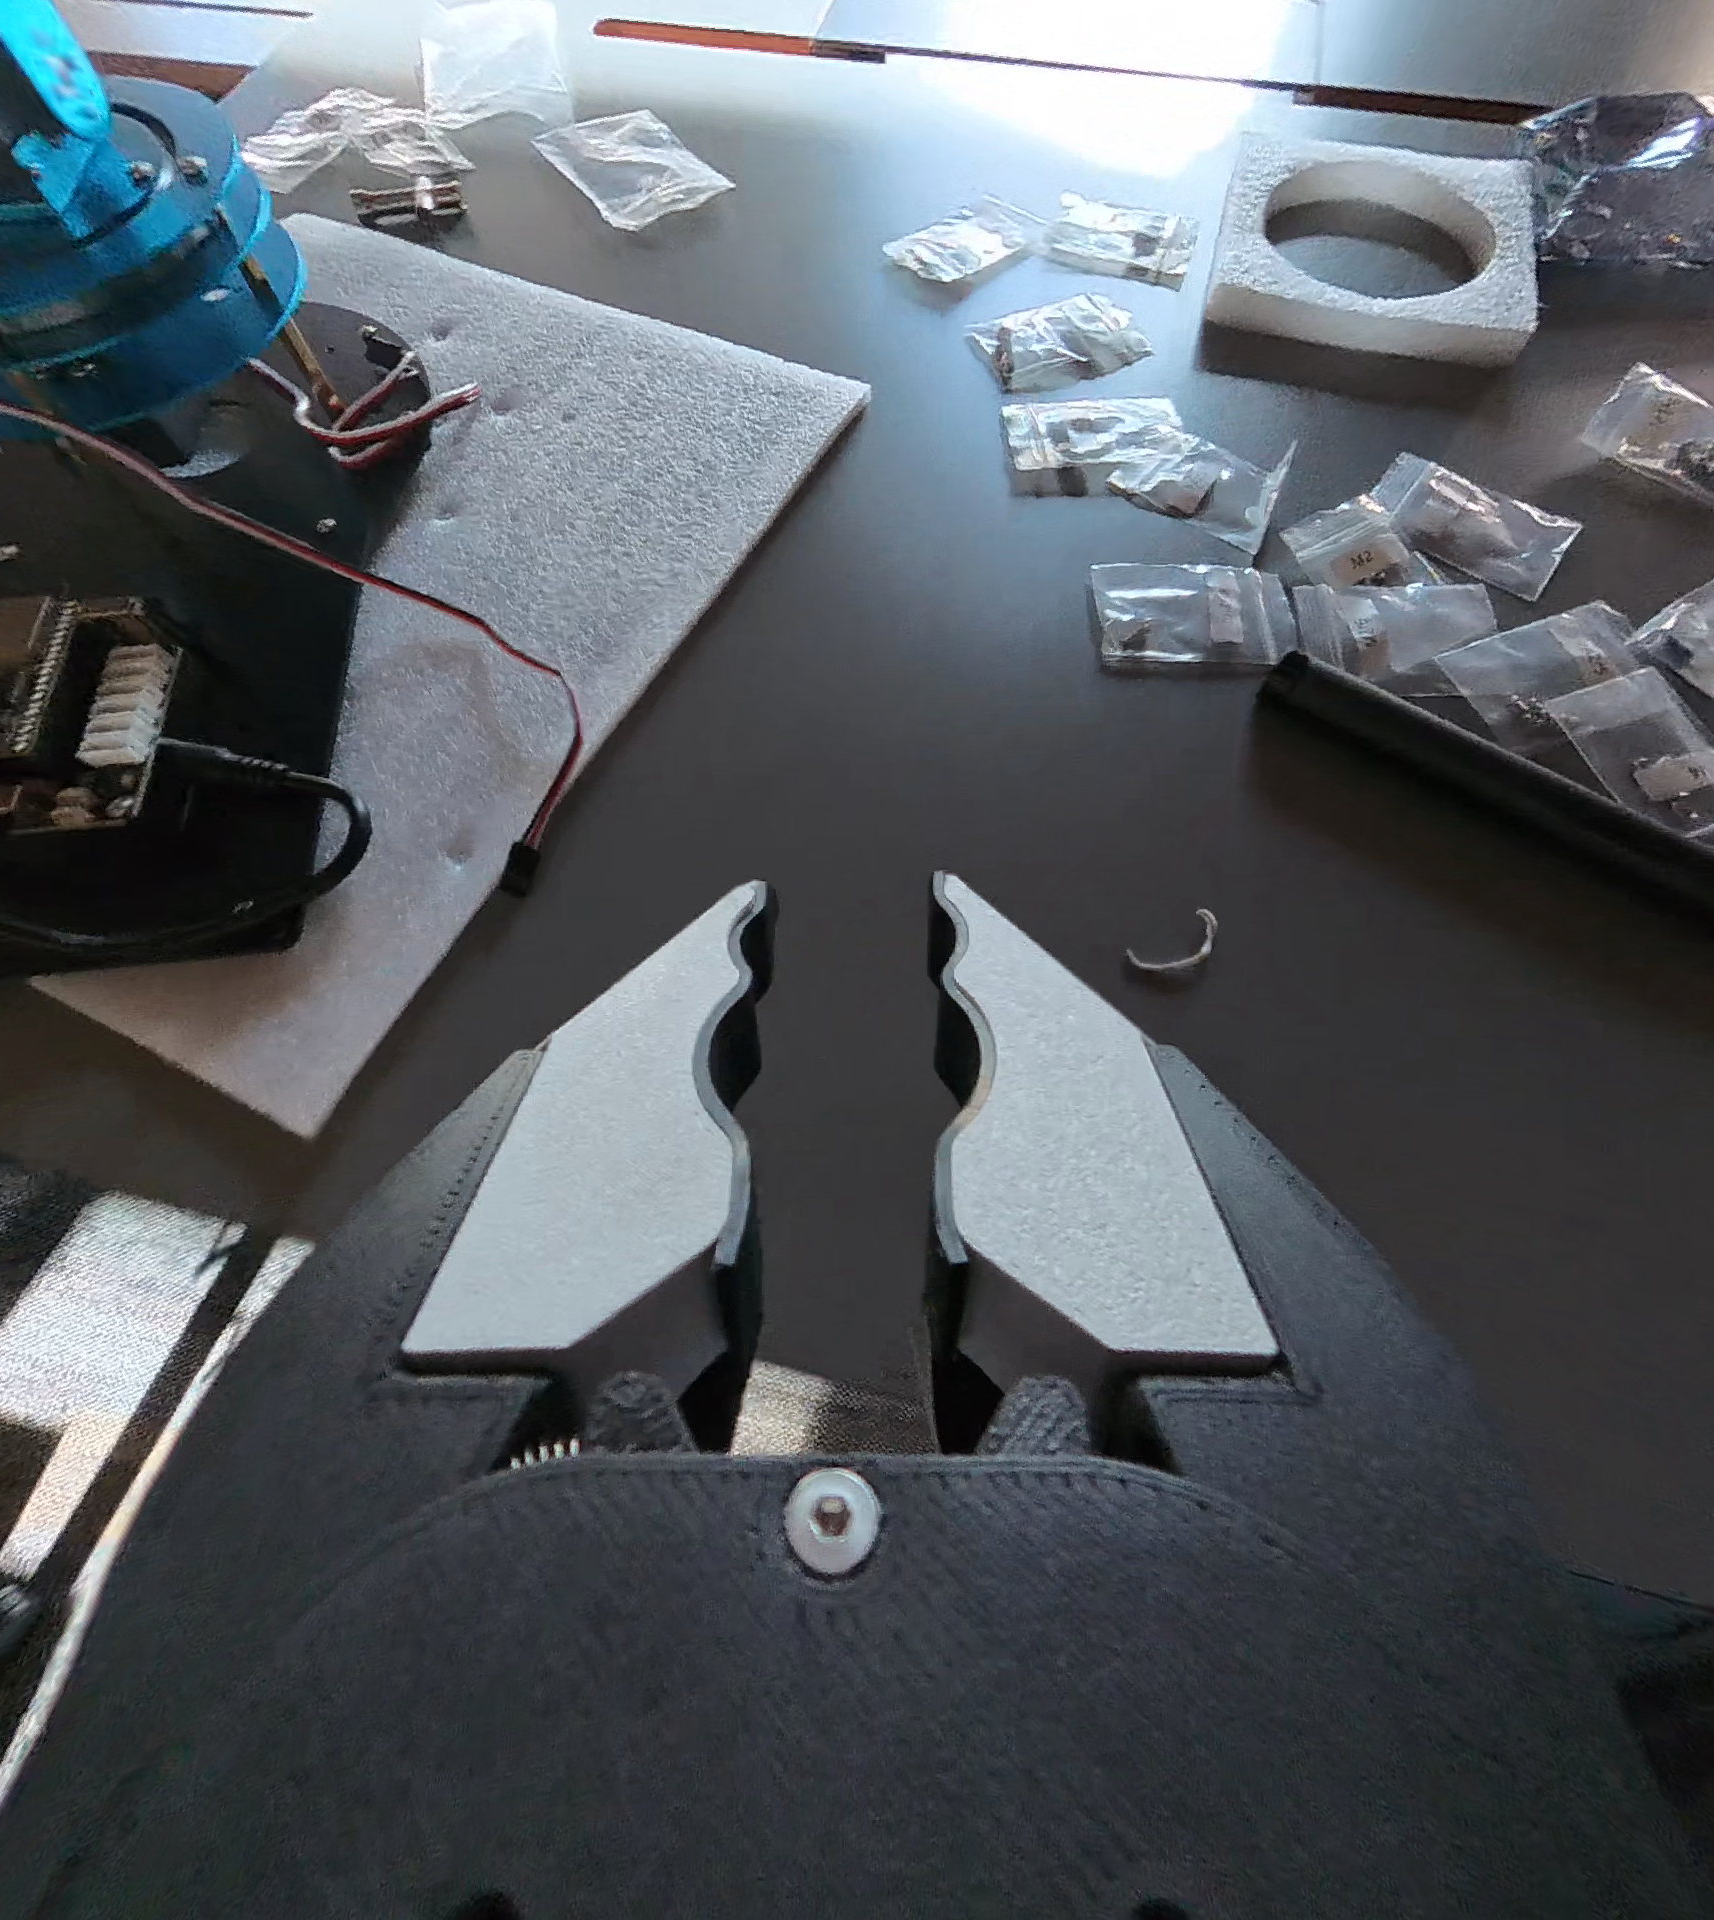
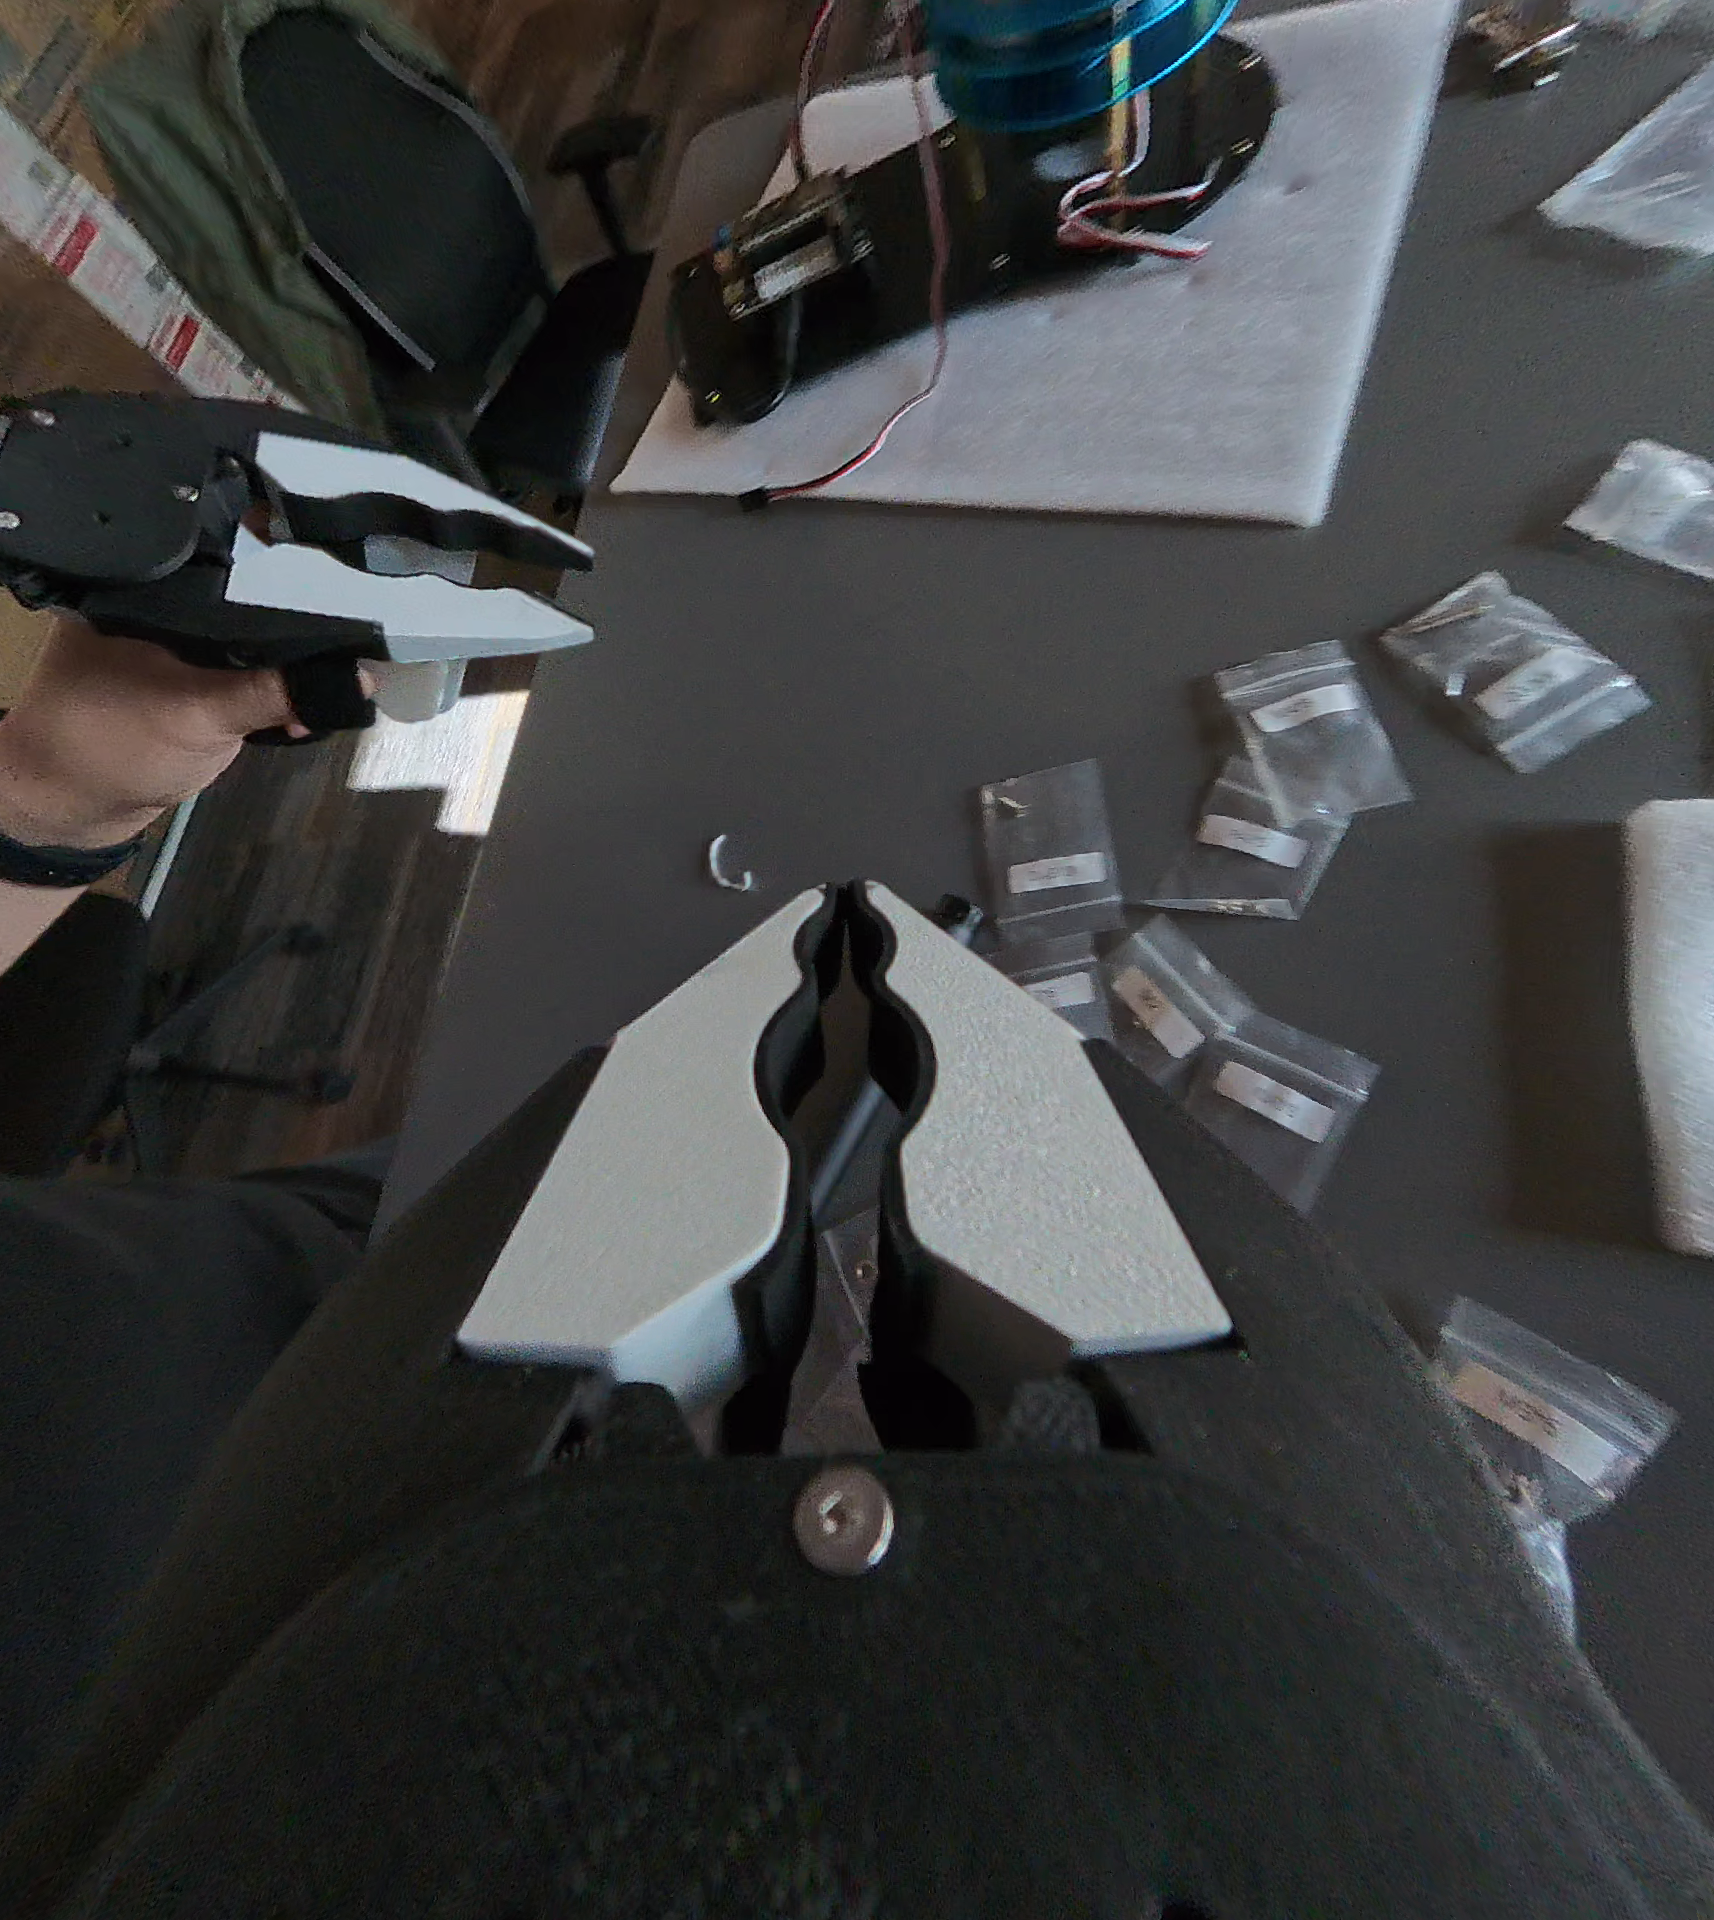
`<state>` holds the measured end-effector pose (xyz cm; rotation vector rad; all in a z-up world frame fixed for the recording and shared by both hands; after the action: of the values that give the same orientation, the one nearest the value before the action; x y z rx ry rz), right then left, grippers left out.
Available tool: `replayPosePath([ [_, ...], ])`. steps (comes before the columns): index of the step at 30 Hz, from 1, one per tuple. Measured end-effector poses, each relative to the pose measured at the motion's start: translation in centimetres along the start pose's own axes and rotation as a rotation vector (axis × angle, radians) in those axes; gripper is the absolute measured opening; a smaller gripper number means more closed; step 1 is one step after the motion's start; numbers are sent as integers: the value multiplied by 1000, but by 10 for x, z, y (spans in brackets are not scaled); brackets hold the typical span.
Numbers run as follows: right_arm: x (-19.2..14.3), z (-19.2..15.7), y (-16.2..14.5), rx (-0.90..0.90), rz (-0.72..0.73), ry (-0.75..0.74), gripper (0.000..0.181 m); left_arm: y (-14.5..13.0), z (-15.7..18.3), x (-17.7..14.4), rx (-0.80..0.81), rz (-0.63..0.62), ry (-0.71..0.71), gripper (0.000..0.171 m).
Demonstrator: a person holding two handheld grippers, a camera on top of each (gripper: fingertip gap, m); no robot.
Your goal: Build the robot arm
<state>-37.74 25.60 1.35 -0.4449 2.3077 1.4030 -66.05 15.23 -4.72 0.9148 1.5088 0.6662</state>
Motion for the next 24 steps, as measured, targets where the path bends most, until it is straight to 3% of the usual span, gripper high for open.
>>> replayPosePath([
  [4,-19,7,-3,35,37,-27,1,7,11,19,-7,-167,-262,25],
  [8,-28,9,-6,25,40,-53,1,3,-7,26,28,-156,-112,25],
  [14,-3,-14,7,-8,68,82,1,18,-22,32,-69,-160,-69,27],
  [19,27,-42,10,-122,-47,178,1,38,-13,43,-99,-146,-1,21],
  [24,31,-40,-2,-151,-190,167,1,68,3,63,-153,-111,11,19],
])
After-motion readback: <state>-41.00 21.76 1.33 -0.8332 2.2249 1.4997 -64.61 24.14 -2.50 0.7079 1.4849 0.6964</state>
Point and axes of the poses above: each gripper's, where its closed fingertips meet, x out along the fingers, y out of its top, z = x × y across the jaws, the point moved 10 cm from there along -x, back along the fingers, and after that the axes turned 14 degrees about y, right-handed, at the moved point
